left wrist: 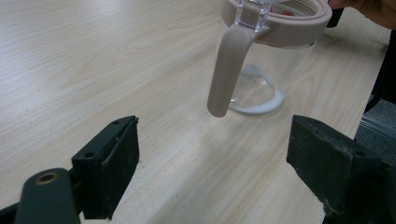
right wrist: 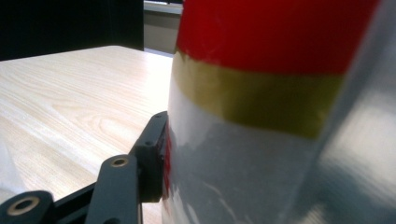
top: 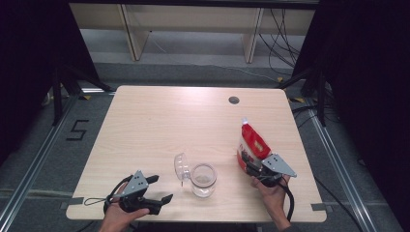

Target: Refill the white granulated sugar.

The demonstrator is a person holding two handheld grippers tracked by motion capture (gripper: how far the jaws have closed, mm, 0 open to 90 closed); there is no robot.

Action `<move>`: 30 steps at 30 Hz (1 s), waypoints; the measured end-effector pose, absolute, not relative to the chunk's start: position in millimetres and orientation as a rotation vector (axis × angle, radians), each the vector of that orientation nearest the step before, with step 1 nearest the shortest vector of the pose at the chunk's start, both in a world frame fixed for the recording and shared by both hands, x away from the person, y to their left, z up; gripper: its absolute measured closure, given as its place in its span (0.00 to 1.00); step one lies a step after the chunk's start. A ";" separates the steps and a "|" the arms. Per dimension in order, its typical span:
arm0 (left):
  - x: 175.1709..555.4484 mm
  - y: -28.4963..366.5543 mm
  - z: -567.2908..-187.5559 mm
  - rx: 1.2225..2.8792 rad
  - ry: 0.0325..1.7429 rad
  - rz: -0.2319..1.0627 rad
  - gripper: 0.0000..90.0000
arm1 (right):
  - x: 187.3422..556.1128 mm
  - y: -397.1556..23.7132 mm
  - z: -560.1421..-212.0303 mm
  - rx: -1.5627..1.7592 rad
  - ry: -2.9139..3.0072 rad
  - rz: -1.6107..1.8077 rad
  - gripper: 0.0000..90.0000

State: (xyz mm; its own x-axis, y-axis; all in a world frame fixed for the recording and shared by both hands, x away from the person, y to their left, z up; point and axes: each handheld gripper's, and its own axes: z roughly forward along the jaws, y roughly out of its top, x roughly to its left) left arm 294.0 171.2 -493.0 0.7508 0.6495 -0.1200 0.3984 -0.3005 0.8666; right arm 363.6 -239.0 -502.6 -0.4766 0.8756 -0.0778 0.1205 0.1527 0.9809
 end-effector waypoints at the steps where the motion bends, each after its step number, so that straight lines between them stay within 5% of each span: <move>1: 294.3 171.4 -493.2 1.925 0.798 0.305 0.18 | 363.4 -239.6 -502.3 0.957 1.742 1.385 0.53; 30: 294.9 173.1 -491.6 1.926 0.795 0.316 0.19 | 331.8 -241.6 -470.6 0.692 1.853 1.233 0.54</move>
State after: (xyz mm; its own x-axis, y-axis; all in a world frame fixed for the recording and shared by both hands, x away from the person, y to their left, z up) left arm 294.9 173.1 -491.6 0.7508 0.6500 -0.1173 0.3927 -0.2964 0.8706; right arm 331.8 -241.6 -470.6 -0.5403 0.7820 -0.3107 0.0153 0.3783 0.9255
